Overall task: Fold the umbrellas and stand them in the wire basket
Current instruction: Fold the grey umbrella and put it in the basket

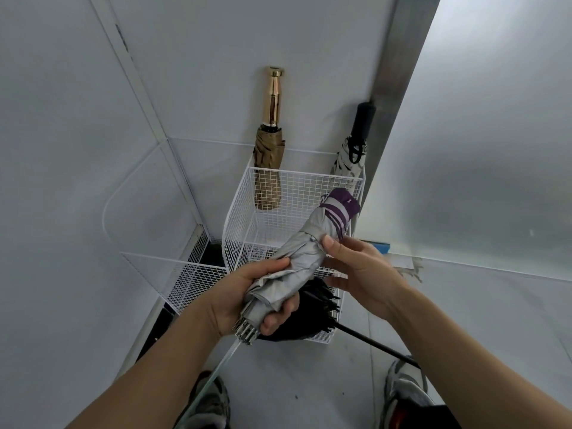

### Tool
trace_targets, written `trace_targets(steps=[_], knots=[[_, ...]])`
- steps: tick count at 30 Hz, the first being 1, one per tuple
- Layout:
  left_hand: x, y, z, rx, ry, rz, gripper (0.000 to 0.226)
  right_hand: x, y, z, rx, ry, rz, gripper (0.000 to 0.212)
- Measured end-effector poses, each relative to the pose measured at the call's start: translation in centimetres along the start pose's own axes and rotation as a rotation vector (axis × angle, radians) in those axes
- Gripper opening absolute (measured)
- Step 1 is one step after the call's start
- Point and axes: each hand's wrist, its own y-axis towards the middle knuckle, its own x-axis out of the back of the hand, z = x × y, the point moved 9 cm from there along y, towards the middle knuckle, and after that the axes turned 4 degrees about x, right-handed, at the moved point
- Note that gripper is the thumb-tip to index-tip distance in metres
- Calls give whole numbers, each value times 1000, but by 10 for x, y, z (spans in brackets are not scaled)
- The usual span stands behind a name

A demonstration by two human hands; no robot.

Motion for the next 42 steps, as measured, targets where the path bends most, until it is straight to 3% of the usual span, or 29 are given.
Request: trace_targets(steps=[2, 4, 6, 9, 12, 17, 22, 26, 29, 33, 35, 38, 40, 42], knots=[[-5, -1, -1, -1, 43, 22, 61, -7, -2, 5, 28, 133, 81, 40], [-3, -3, -5, -26, 158, -57, 63, -7, -1, 10, 86, 187, 76, 32], [5, -5, -13, -76, 342, -250, 56, -1, 2, 12, 149, 155, 5, 35], [18, -11, -26, -172, 653, -573, 27, 5, 3, 12, 215, 52, -130, 47], [16, -10, -29, -196, 662, -567, 16, 4, 2, 9, 227, 64, -181, 53], [15, -16, -26, -128, 722, -515, 15, -12, -1, 5, 138, 221, -55, 48], [20, -23, -37, -262, 1081, -750, 28, -5, -3, 3, 164, 195, -179, 36], [18, -20, -37, -263, 981, -663, 25, -14, -6, -1, 84, 200, -86, 49], [19, -27, -38, -216, 941, -643, 32, 2, -6, -2, 58, 182, -225, 34], [53, -83, -72, -412, 1021, -1142, 47, 57, -3, 2, 50, 308, -550, 16], [75, -106, -77, -471, 855, -1286, 48, 75, -4, 7, 64, 396, -616, 10], [85, -86, -57, -421, 340, -1066, 50, 79, -3, 7, 64, 440, -597, 9], [73, -65, -47, -384, 153, -892, 54, 76, -2, 4, 59, 434, -580, 9], [69, -59, -49, -442, 15, -854, 56, 74, -3, 2, 55, 440, -583, 10]])
